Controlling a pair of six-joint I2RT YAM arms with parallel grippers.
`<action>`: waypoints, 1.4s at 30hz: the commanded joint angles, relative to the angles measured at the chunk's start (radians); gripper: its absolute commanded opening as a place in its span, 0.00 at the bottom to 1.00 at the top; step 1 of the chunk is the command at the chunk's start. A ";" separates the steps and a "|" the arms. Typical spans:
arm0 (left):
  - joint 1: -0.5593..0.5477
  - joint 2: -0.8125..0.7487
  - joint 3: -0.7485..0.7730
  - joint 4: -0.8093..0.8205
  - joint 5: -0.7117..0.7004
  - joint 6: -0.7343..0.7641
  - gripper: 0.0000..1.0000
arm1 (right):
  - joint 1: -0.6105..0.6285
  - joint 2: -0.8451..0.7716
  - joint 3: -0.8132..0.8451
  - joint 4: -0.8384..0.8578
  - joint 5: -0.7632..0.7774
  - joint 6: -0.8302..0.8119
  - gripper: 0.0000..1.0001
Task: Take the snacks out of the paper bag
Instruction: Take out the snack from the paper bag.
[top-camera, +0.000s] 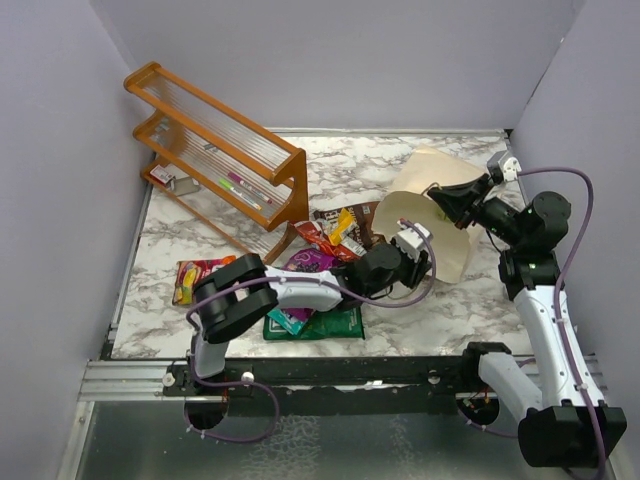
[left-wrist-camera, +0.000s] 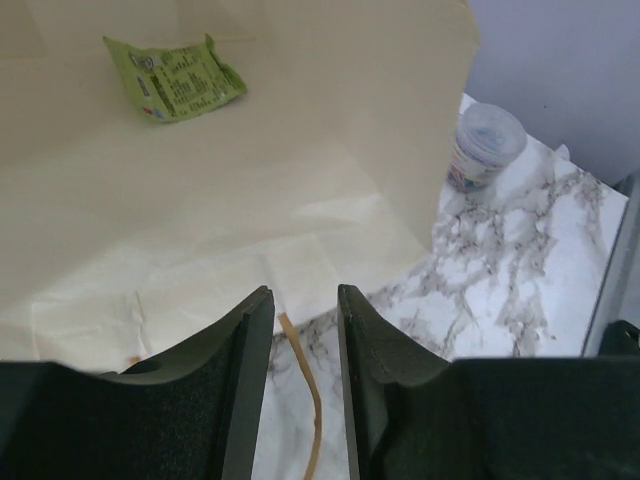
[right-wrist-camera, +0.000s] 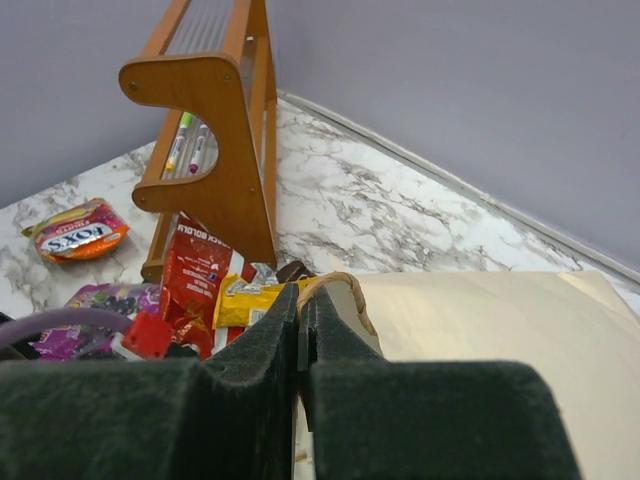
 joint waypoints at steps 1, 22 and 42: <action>0.007 0.108 0.098 0.105 -0.072 -0.088 0.32 | 0.014 -0.019 0.031 0.012 -0.004 0.036 0.02; 0.087 0.525 0.520 0.051 -0.170 -0.263 0.29 | 0.033 -0.036 0.091 -0.017 -0.005 0.066 0.02; 0.119 0.735 0.813 -0.147 -0.285 -0.283 0.56 | 0.041 -0.042 0.087 -0.014 -0.016 0.077 0.02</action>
